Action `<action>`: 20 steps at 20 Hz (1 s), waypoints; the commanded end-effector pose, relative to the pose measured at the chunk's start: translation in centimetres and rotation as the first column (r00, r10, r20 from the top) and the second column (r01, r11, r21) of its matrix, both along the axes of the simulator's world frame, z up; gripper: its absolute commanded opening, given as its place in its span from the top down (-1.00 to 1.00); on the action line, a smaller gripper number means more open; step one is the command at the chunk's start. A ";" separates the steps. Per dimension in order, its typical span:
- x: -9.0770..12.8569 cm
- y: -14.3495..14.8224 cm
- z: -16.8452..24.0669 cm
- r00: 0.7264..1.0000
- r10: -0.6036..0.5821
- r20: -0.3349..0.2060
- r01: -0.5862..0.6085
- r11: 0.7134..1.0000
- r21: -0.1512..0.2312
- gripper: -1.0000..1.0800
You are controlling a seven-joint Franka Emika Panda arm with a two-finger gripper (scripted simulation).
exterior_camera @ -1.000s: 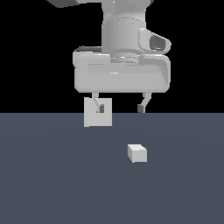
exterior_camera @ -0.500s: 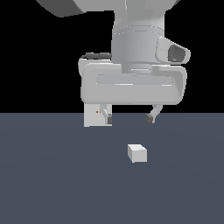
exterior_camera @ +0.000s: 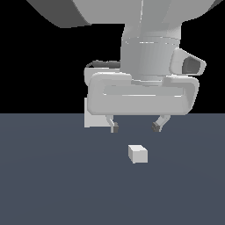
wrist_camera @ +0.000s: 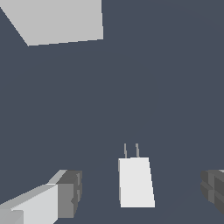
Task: Plug the charger into the wall socket.
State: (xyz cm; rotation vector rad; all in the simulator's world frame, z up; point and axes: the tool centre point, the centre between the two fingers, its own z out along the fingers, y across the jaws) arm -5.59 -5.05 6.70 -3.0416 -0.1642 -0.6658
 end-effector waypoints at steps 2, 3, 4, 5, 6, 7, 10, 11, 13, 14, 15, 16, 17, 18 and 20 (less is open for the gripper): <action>0.0 -0.2 -0.3 1.000 0.005 0.016 -0.005 1.000 0.002 -0.92; 0.0 -0.2 -0.4 1.000 0.006 0.018 -0.006 1.000 0.003 -0.92; -0.1 -0.2 -0.4 1.000 0.007 0.019 -0.007 1.000 0.003 -0.92; -0.1 -0.3 -0.5 1.000 0.007 0.020 -0.007 1.000 0.003 -0.92; -0.1 -0.3 -0.5 1.000 0.007 0.020 -0.007 1.000 0.003 -0.92; 0.0 -0.3 -0.5 1.000 0.007 0.020 -0.008 1.000 0.002 -0.92; -0.1 -0.3 -0.5 1.000 0.007 0.019 -0.007 1.000 0.002 -0.92; -0.1 -0.3 -0.5 1.000 0.007 0.019 -0.007 1.000 0.002 -0.92; -0.1 -0.3 -0.7 1.000 0.007 0.019 -0.007 1.000 0.002 -0.92; -0.1 -0.3 -0.9 1.000 0.007 0.018 -0.007 1.000 0.001 -0.92; -0.1 -0.3 -1.2 1.000 0.007 0.018 -0.007 1.000 0.001 -0.92; -0.1 -0.3 -1.4 1.000 0.007 0.018 -0.007 1.000 0.001 -0.92; -0.1 -0.3 -1.8 1.000 0.007 0.018 -0.007 1.000 0.001 -0.92; -0.1 -0.3 -2.2 1.000 0.007 0.018 -0.007 1.000 0.000 -0.92; -0.1 -0.3 -3.1 1.000 0.007 0.018 -0.007 1.000 0.000 -0.92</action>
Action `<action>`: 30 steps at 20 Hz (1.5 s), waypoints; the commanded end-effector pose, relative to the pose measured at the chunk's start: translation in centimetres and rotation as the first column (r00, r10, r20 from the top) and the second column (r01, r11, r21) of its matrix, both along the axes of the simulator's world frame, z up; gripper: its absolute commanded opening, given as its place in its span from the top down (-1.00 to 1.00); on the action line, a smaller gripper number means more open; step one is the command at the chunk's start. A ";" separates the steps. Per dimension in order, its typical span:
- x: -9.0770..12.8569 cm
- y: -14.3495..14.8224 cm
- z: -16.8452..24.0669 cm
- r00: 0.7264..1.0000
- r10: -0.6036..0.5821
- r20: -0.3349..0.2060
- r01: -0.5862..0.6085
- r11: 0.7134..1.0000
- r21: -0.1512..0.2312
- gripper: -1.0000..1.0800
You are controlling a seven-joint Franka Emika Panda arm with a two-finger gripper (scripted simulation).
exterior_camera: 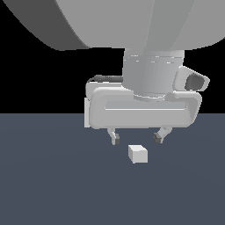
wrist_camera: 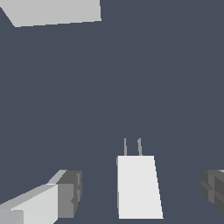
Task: Plug the charger into the wall socket.
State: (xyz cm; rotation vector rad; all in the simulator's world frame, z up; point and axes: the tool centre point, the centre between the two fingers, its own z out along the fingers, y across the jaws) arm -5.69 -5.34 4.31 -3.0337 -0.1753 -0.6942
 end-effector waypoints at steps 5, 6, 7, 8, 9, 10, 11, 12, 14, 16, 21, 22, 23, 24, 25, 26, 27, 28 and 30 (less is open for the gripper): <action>0.0 0.0 -2.5 1.000 0.000 -0.001 0.000 1.000 -0.001 -0.92; 0.0 0.0 -2.8 1.000 0.000 -0.001 0.000 1.000 0.000 -0.92; 0.0 0.0 -2.9 1.000 0.000 -0.001 0.000 1.000 0.000 -0.92; 0.0 0.0 -3.1 1.000 0.000 -0.001 0.000 1.000 0.000 -0.92; 0.0 0.0 -3.1 1.000 0.000 -0.001 0.000 1.000 0.000 -0.92; 0.0 0.0 -3.1 1.000 0.000 -0.001 0.000 1.000 0.000 -0.92; 0.0 0.0 -3.1 1.000 0.000 -0.001 0.000 1.000 0.000 1.00; 0.0 0.0 -3.1 1.000 0.000 -0.001 0.000 1.000 0.000 1.00; 0.0 0.0 -3.1 1.000 0.000 -0.001 0.000 1.000 0.000 1.00; 0.0 0.0 -3.1 1.000 0.000 -0.001 0.000 1.000 0.000 1.00; -0.1 0.3 -3.1 1.000 0.006 -0.001 -0.006 1.000 0.001 1.00; 0.0 0.3 -3.1 1.000 0.006 -0.001 -0.006 1.000 0.001 1.00; 0.0 0.4 -3.0 1.000 0.007 -0.001 -0.007 1.000 0.001 1.00; 0.1 0.5 -2.9 1.000 0.008 -0.001 -0.008 1.000 0.001 1.00; 0.3 0.6 -2.7 1.000 0.010 0.000 -0.010 1.000 0.001 1.00; 0.4 0.8 -2.6 1.000 0.013 0.000 -0.013 1.000 0.001 1.00; 0.6 0.9 -2.3 1.000 0.016 0.000 -0.016 1.000 0.001 1.00; 0.9 1.2 -2.1 1.000 0.019 0.000 -0.019 1.000 0.002 1.00; 1.5 1.7 -1.4 1.000 0.028 0.000 -0.028 1.000 0.002 1.00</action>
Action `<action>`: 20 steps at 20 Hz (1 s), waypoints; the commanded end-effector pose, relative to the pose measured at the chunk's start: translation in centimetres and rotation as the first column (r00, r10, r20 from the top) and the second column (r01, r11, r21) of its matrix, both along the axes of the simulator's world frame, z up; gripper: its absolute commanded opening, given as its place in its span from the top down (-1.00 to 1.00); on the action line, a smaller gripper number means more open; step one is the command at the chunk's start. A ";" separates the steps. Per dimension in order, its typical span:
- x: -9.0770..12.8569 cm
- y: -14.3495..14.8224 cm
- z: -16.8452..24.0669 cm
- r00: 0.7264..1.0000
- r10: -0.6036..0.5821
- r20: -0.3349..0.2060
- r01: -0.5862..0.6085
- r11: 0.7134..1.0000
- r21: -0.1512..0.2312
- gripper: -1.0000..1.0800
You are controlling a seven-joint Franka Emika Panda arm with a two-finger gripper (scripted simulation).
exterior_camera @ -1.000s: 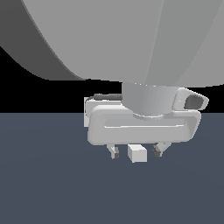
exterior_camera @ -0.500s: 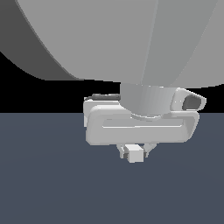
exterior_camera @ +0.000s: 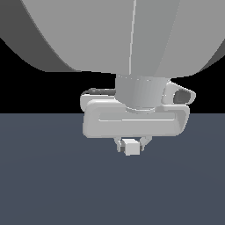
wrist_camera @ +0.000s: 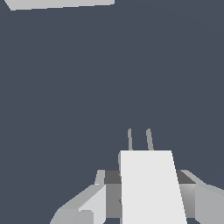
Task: Plug the charger into the wall socket.
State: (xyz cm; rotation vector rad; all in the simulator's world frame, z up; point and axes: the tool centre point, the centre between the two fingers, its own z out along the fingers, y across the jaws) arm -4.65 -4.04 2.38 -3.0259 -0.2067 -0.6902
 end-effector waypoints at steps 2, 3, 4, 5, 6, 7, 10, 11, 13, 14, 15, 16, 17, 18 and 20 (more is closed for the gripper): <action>1.2 1.1 1.3 1.000 0.018 0.001 -0.018 1.000 0.000 1.00; 1.7 1.6 1.8 1.000 0.025 0.001 -0.025 1.000 0.001 1.00; 2.1 2.0 2.3 0.999 0.032 0.001 -0.032 0.999 0.001 1.00; 2.6 2.5 2.8 0.999 0.039 0.001 -0.039 0.999 0.001 1.00; 3.2 3.0 3.4 0.999 0.048 0.002 -0.048 0.999 0.001 1.00; 3.7 3.5 3.9 0.998 0.056 0.002 -0.056 0.998 0.001 1.00; 5.1 4.9 5.4 0.997 0.077 0.002 -0.077 0.997 0.001 1.00; 5.5 5.2 5.8 0.997 0.083 0.002 -0.083 0.997 0.001 1.00; 6.2 5.9 6.5 0.996 0.093 0.002 -0.093 0.996 0.000 1.00; 6.5 6.2 6.8 0.995 0.097 0.001 -0.097 0.995 0.000 1.00; 6.7 6.4 7.0 0.995 0.101 0.001 -0.101 0.995 0.000 1.00; 6.9 6.6 7.2 0.995 0.104 0.001 -0.104 0.995 0.000 1.00; 7.1 6.8 7.4 0.994 0.107 0.001 -0.107 0.994 0.000 1.00; 7.2 6.9 7.5 0.994 0.109 0.001 -0.109 0.994 -0.001 1.00; 7.4 7.0 7.6 0.994 0.111 0.001 -0.111 0.994 -0.001 1.00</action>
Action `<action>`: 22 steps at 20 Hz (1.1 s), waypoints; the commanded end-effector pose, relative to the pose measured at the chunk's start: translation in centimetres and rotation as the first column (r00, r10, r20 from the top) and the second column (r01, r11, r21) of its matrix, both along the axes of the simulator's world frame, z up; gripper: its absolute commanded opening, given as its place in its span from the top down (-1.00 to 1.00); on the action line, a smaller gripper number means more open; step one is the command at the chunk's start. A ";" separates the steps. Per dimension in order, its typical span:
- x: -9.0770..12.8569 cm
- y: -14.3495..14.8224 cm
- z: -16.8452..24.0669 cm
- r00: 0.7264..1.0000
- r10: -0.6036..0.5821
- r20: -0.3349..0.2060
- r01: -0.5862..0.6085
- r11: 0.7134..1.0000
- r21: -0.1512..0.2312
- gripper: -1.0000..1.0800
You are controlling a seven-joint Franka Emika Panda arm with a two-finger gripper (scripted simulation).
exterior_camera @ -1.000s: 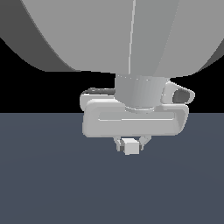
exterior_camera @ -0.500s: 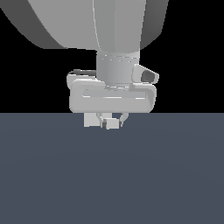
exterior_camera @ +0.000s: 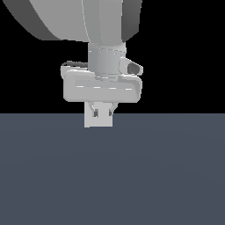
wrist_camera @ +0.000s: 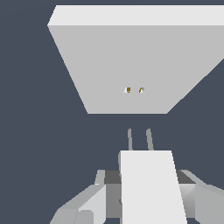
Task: Plug the charger into the wall socket.
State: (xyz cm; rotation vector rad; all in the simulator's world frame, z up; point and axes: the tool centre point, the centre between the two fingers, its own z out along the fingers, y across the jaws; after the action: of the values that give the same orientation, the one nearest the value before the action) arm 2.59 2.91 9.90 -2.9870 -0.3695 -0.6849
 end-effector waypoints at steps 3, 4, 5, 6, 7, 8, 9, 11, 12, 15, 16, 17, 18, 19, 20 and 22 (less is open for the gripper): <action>0.2 0.1 0.1 1.000 0.002 -0.001 -0.002 1.000 0.000 1.00; 0.2 0.1 0.1 1.000 0.002 -0.001 -0.002 1.000 0.000 1.00; 0.2 0.1 0.1 1.000 0.002 -0.001 -0.002 1.000 0.000 1.00; 0.2 0.1 0.1 1.000 0.002 -0.001 -0.002 1.000 0.000 1.00; 0.2 0.1 0.1 1.000 0.002 -0.001 -0.002 1.000 0.000 1.00; 0.3 0.1 0.1 1.000 0.002 -0.001 -0.002 1.000 0.000 1.00; 0.4 0.2 0.1 1.000 0.002 -0.001 -0.002 1.000 0.000 1.00; 0.6 0.2 0.1 1.000 0.002 -0.001 -0.002 1.000 -0.001 1.00; 0.8 0.3 0.1 1.000 0.002 -0.001 -0.002 1.000 -0.001 1.00; 1.6 0.5 0.1 1.000 0.003 -0.001 -0.003 1.000 -0.001 1.00; 2.0 0.6 0.1 1.000 0.003 -0.001 -0.003 1.000 -0.001 1.00; 2.3 0.7 0.1 1.000 0.003 -0.001 -0.003 1.000 -0.001 1.00; 2.7 0.8 0.1 1.000 0.003 -0.001 -0.003 1.000 -0.001 1.00; 3.1 0.9 0.1 1.000 0.003 -0.001 -0.003 1.000 -0.001 1.00; 3.5 1.0 0.1 1.000 0.003 -0.001 -0.003 1.000 -0.001 1.00; 4.1 1.1 0.1 1.000 0.003 -0.001 -0.003 1.000 -0.001 1.00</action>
State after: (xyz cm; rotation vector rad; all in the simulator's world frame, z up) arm 6.14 3.90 9.99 -2.9872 -0.3740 -0.6828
